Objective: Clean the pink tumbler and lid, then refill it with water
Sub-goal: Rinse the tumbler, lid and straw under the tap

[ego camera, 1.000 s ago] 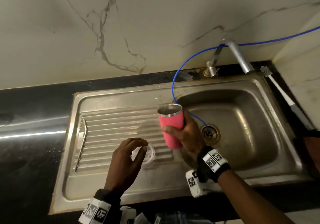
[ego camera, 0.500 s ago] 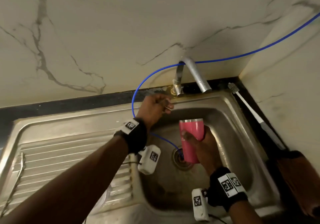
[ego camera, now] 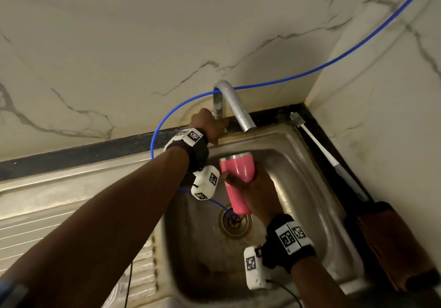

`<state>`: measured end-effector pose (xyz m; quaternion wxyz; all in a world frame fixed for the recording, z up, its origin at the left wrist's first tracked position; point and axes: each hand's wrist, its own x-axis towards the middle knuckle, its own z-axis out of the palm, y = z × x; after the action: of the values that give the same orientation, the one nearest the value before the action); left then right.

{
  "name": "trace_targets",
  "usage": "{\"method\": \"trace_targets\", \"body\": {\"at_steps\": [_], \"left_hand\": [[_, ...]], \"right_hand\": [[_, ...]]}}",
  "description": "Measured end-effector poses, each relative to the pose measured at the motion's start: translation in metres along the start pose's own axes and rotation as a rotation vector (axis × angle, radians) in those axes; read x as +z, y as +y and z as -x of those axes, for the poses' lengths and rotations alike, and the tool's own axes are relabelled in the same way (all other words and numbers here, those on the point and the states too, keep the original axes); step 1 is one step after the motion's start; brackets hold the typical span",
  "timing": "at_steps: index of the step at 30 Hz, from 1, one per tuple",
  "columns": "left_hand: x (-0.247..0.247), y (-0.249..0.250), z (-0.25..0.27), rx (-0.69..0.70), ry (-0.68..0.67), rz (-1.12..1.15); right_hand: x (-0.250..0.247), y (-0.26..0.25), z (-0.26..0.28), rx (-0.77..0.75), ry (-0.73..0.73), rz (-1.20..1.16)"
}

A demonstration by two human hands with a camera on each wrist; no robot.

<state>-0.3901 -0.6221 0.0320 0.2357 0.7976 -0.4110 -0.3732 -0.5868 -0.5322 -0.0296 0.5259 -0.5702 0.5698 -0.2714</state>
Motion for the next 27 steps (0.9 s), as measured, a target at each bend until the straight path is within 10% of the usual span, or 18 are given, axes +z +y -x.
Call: {"method": "trace_targets", "body": {"at_steps": [17,23,27], "left_hand": [[0.019,-0.037,0.039,-0.047,0.01,0.577],[0.07,-0.048,0.111,-0.204,-0.285,0.878],[0.079,-0.043,0.11,-0.138,-0.168,1.045]], "right_hand": [[0.004,-0.005,-0.014,0.068,-0.015,-0.162],[0.002,-0.014,-0.02,0.038,-0.007,-0.175],[0.002,-0.012,-0.009,-0.066,-0.045,-0.083]]}}
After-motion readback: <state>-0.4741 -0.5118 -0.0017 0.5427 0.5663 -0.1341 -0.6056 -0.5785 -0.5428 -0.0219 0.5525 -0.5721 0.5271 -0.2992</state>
